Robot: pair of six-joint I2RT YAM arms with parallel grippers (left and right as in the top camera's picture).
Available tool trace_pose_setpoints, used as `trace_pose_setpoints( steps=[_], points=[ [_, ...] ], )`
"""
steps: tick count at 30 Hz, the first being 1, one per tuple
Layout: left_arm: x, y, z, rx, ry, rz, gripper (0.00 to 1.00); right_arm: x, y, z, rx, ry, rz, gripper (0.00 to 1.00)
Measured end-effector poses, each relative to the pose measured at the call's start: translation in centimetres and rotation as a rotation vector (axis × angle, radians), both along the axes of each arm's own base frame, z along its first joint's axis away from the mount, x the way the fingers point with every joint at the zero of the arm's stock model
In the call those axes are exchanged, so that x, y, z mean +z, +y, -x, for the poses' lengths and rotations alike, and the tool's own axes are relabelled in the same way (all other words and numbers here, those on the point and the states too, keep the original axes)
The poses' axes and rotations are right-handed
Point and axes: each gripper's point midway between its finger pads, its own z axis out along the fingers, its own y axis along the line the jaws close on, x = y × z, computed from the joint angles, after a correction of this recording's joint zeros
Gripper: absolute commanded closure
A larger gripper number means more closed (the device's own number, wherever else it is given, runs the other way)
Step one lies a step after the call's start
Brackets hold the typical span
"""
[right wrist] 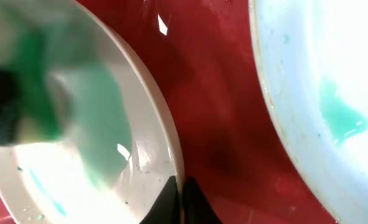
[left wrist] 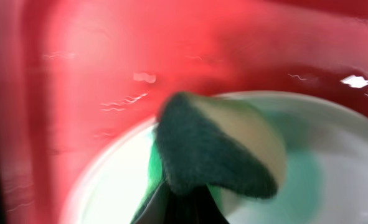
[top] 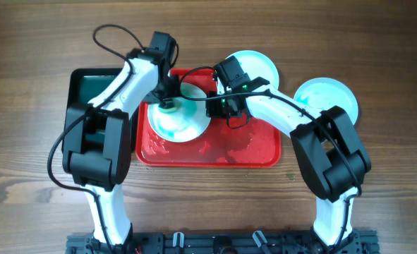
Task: Clean dirty plates on tray and stack at the side
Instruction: 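Lift the sponge off the plate toward the tray edge with the left gripper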
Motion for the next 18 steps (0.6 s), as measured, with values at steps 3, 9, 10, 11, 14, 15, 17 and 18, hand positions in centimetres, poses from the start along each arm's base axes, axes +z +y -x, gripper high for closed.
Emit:
trace_pose_setpoints(
  steps=[3, 9, 10, 11, 14, 15, 17, 18],
  points=[
    [2.6, 1.9, -0.6, 0.040, 0.002, -0.099, 0.96, 0.0, 0.0, 0.0, 0.000, 0.000, 0.000, 0.96],
    [7.8, 2.9, -1.2, 0.063, -0.006, -0.149, 0.96, 0.0, 0.0, 0.1, 0.001, 0.004, -0.002, 0.79],
    [8.2, 2.9, -1.1, 0.063, -0.002, -0.150, 0.96, 0.0, 0.0, 0.1, 0.006, 0.001, -0.001, 0.78],
    [8.5, 2.9, -1.0, 0.063, 0.001, -0.150, 0.96, 0.0, 0.0, 0.1, 0.006, 0.002, -0.001, 0.78],
    [8.7, 2.9, -1.1, 0.064, -0.002, -0.150, 0.96, 0.0, 0.0, 0.1, 0.005, 0.002, -0.001, 0.79],
    [8.7, 2.9, -1.0, 0.064, -0.001, -0.150, 0.96, 0.0, 0.0, 0.1, 0.005, 0.002, 0.000, 0.81],
    [8.7, 2.9, -1.0, 0.063, 0.001, -0.150, 0.96, -0.1, 0.0, 0.2, 0.005, 0.007, 0.002, 0.96],
    [8.7, 2.9, -1.0, 0.063, 0.001, -0.150, 0.96, -0.1, -0.1, 0.3, 0.003, 0.012, 0.004, 0.96]
  ],
)
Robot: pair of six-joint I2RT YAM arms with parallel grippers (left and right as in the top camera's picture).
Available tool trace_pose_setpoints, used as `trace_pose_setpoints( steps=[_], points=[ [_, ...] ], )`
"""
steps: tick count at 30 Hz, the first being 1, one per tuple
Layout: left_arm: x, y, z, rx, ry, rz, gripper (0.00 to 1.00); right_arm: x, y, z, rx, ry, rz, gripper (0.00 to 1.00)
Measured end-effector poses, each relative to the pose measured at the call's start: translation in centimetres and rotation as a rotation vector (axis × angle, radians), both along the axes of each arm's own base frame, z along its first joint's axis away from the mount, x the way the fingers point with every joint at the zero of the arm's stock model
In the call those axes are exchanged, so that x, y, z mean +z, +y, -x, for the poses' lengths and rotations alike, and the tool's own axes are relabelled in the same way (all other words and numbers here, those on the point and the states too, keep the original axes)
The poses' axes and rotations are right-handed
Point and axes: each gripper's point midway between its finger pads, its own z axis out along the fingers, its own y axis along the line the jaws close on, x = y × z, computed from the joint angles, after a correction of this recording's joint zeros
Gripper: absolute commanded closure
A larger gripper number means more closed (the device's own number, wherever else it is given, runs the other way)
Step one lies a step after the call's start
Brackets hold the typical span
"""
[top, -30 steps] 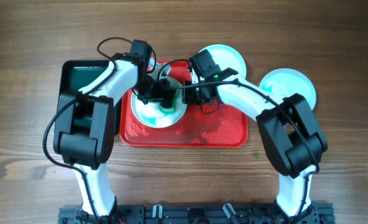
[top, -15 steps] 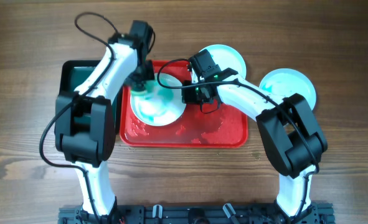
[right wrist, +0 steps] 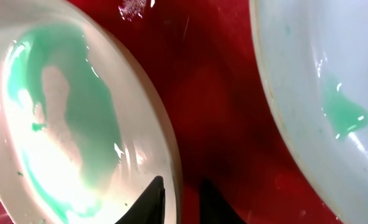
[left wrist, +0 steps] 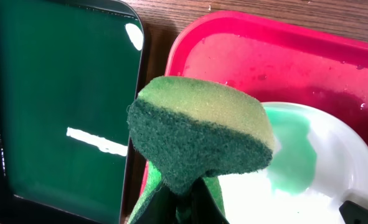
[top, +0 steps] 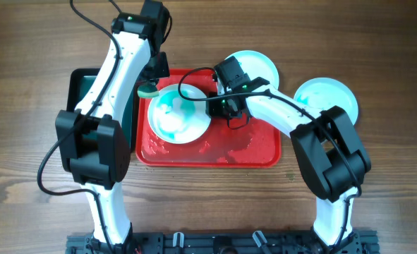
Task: Clean dirty plates on tray and stack at the side
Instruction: 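Lift the sponge off the plate toward the tray edge with the left gripper, then lift the cleaned plate with the right gripper and stack it on the right plate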
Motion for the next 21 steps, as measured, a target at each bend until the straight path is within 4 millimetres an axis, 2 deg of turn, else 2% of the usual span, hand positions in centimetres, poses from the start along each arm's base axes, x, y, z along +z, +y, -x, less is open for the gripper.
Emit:
trace_pose_setpoints(
  steps=[6, 10, 12, 14, 16, 18, 21],
  points=[
    [0.0, -0.1, 0.0, 0.000, 0.001, 0.007, 0.96, -0.1, 0.0, 0.5, -0.002, 0.022, 0.001, 0.96],
    [-0.3, -0.9, 0.2, 0.007, 0.019, 0.085, 0.96, 0.7, -1.6, 1.4, -0.013, 0.046, 0.062, 0.96],
    [-0.3, -0.8, 0.2, 0.024, 0.027, 0.128, 0.96, 3.5, -2.8, 1.1, -0.012, -0.030, 0.106, 0.96],
    [-0.3, -0.4, 0.0, 0.047, 0.027, 0.171, 0.96, 7.9, -4.3, 0.4, -0.028, -0.165, 0.162, 0.96],
    [-0.3, 0.0, -0.4, 0.066, 0.019, 0.200, 0.96, 11.4, -5.8, 0.3, -0.045, -0.282, 0.240, 0.96],
    [-0.3, 0.4, -0.7, 0.079, 0.011, 0.216, 0.96, 13.3, -7.0, 0.6, -0.060, -0.357, 0.333, 0.96],
    [-0.2, 0.3, -1.2, 0.080, -0.008, 0.231, 0.96, 13.8, -9.1, 1.3, -0.068, -0.413, 0.525, 0.96]
  ],
)
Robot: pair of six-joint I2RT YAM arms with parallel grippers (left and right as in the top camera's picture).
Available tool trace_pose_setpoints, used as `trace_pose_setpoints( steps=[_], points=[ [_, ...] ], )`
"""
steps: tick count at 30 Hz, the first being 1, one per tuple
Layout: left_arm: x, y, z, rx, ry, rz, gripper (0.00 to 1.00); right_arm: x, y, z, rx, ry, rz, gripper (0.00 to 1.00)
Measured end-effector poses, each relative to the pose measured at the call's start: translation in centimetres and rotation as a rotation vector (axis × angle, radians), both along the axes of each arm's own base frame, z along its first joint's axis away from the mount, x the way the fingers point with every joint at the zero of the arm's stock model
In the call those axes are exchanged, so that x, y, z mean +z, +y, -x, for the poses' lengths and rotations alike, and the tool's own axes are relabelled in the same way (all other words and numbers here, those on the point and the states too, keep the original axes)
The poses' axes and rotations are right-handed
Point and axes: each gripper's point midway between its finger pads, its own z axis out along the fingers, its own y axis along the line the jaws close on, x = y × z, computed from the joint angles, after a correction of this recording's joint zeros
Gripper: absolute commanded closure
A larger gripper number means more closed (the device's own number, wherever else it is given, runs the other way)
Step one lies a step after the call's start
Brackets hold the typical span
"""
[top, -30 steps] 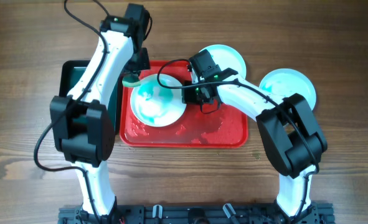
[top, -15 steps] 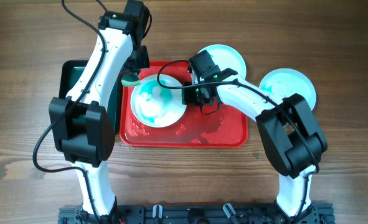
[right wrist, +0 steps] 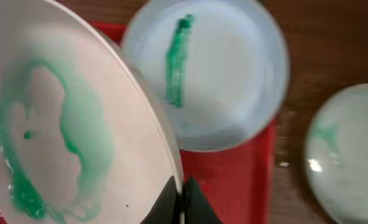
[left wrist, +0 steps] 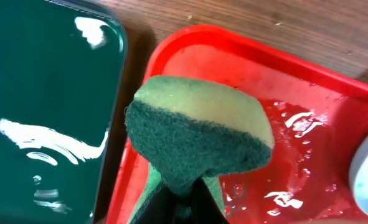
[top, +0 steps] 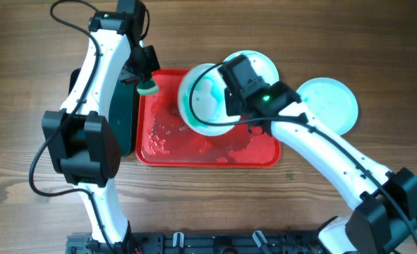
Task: Clean dirty plates on tray and stack at the side
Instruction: 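Lift the cleaned plate with the right gripper and stack it on the right plate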
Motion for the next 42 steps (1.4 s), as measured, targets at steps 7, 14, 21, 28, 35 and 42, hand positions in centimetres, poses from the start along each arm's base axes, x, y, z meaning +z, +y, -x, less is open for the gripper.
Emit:
trace_pose_setpoints(
  steps=[7, 14, 21, 28, 35, 42],
  points=[
    [-0.3, -0.4, -0.6, -0.002, -0.015, 0.017, 0.96, 2.7, -1.7, 0.5, -0.032, -0.181, 0.308, 0.96],
    [-1.1, -0.3, -0.5, -0.002, 0.006, 0.015, 0.96, 7.4, 0.4, 2.5, -0.033, -0.456, 0.517, 0.96],
    [-1.1, -0.3, -0.5, -0.002, 0.006, 0.014, 0.96, 11.6, 1.5, 4.2, -0.058, -0.673, 0.648, 0.96],
    [-1.1, -0.3, -0.5, -0.002, 0.006, 0.014, 0.96, 12.6, 1.8, 4.7, -0.069, -0.724, 0.672, 0.96],
    [-1.1, -0.3, -0.5, -0.002, 0.006, 0.014, 0.96, 9.5, 2.5, 4.3, 0.001, -0.582, 0.574, 0.96],
    [-1.1, -0.3, -0.6, -0.002, 0.006, 0.015, 0.96, 2.1, 1.8, 2.3, 0.013, -0.174, 0.218, 0.96]
  ],
)
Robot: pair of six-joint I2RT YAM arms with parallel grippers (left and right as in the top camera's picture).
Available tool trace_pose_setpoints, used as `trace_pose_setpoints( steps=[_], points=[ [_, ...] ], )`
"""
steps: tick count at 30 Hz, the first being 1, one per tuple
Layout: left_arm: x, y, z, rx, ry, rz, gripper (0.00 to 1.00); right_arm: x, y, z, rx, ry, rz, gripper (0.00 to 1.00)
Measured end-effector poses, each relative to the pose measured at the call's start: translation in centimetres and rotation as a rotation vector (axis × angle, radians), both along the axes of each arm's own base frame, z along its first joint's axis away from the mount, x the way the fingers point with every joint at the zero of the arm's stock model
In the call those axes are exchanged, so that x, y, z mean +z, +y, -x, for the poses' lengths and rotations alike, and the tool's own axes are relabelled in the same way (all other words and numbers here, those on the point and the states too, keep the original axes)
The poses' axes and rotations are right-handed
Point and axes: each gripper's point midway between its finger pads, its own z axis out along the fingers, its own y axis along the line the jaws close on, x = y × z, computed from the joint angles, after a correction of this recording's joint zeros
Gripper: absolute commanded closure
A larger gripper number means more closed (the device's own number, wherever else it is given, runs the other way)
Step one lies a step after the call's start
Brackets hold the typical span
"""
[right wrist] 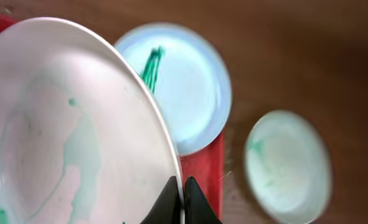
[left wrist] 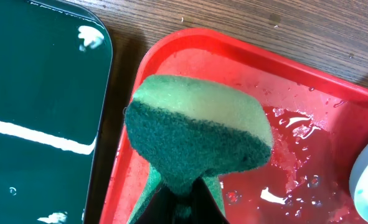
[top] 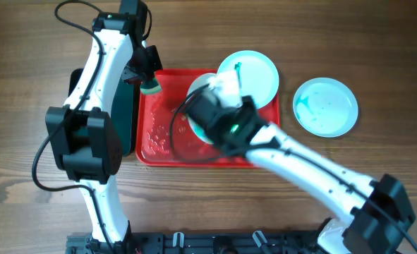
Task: Clean dirty plates on tray and stack at the side
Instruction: 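Lift the cleaned plate with the right gripper and stack it on the right plate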
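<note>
My right gripper [right wrist: 183, 198] is shut on the rim of a white plate [right wrist: 71, 137] smeared with green, held up above the red tray [top: 159, 144]; overhead the plate [top: 209, 88] is mostly hidden under the right arm. A pale blue plate [top: 252, 70] with a green streak rests on the tray's far right corner. Another bluish plate [top: 326, 106] lies on the wood to the right. My left gripper [left wrist: 182, 199] is shut on a green and yellow sponge [left wrist: 199, 134], over the tray's far left corner [left wrist: 171, 50].
A dark green basin [top: 127, 116] of water stands left of the tray, partly under the left arm. The red tray floor [left wrist: 296, 155] is wet with droplets. Bare wooden table [top: 377, 56] surrounds everything.
The right arm has swung over the tray's middle and holds the white plate higher, farther from the plates below. The left gripper with the sponge has barely shifted.
The left gripper pressed the sponge on the white plate in the tray while the right gripper was at its rim. Then the sponge was off the plate, at the basin's edge. The right gripper then held the plate tilted above the tray, and now higher.
</note>
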Motion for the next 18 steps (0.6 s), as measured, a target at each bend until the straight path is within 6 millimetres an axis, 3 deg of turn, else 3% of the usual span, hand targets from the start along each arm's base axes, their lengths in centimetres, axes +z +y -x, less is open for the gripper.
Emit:
trace_pose_setpoints(
  steps=[5, 9, 14, 18],
  points=[
    [0.0, 0.0, 0.0, 0.000, -0.002, 0.000, 0.96, -2.7, -3.5, -3.2, -0.076, 0.227, -0.321, 0.96],
    [0.0, 0.0, -0.3, 0.000, -0.012, 0.002, 0.96, -3.3, -9.0, -5.3, -0.178, 0.299, -0.493, 0.96],
    [0.1, -0.1, -0.5, 0.000, -0.022, 0.003, 0.96, -3.6, -18.9, -6.2, -0.395, 0.293, -0.582, 0.96],
    [0.1, -0.1, -0.5, 0.000, -0.022, 0.003, 0.96, -4.0, -26.9, -4.7, -0.583, 0.278, -0.563, 0.96]
  ],
)
